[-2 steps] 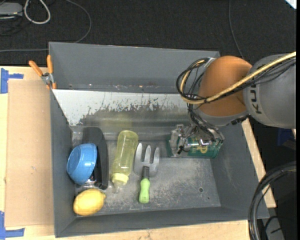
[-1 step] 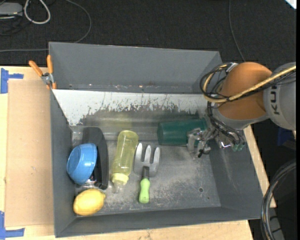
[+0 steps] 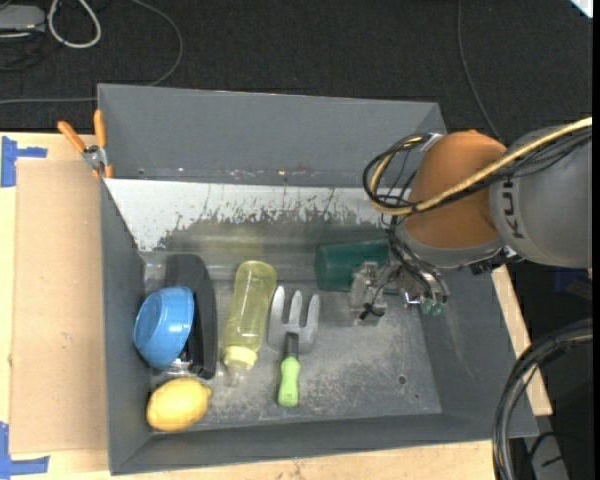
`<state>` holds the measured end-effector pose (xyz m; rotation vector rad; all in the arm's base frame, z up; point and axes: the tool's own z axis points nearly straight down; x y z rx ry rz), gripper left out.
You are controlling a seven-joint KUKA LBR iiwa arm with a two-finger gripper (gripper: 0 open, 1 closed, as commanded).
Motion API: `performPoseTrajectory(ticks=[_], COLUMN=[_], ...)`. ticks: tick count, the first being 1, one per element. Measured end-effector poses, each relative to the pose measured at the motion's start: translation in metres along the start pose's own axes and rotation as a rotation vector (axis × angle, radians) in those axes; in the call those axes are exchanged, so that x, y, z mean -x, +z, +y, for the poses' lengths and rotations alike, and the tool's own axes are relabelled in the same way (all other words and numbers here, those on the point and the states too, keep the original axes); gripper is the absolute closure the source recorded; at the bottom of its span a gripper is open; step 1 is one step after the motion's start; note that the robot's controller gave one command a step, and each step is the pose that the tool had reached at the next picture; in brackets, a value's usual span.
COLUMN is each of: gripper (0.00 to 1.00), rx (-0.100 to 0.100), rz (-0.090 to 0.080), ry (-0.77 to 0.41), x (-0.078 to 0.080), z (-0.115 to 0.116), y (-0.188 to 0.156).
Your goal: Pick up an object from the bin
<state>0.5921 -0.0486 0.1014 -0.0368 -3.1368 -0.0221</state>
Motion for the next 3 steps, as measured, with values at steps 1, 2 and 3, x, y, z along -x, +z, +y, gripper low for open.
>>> performPoseTrajectory(ticks=[1,2,3], gripper=[1.0,1.0,1.0], rx=[-0.014,0.006,-0.01], rz=[-0.004,-0.007,-0.002], ry=[-0.191,-0.087,-0.177], x=[-0.031,-0.011,-0.024], z=[-0.096,-0.042,-0.104], y=[0.011,-0.004,-0.004])
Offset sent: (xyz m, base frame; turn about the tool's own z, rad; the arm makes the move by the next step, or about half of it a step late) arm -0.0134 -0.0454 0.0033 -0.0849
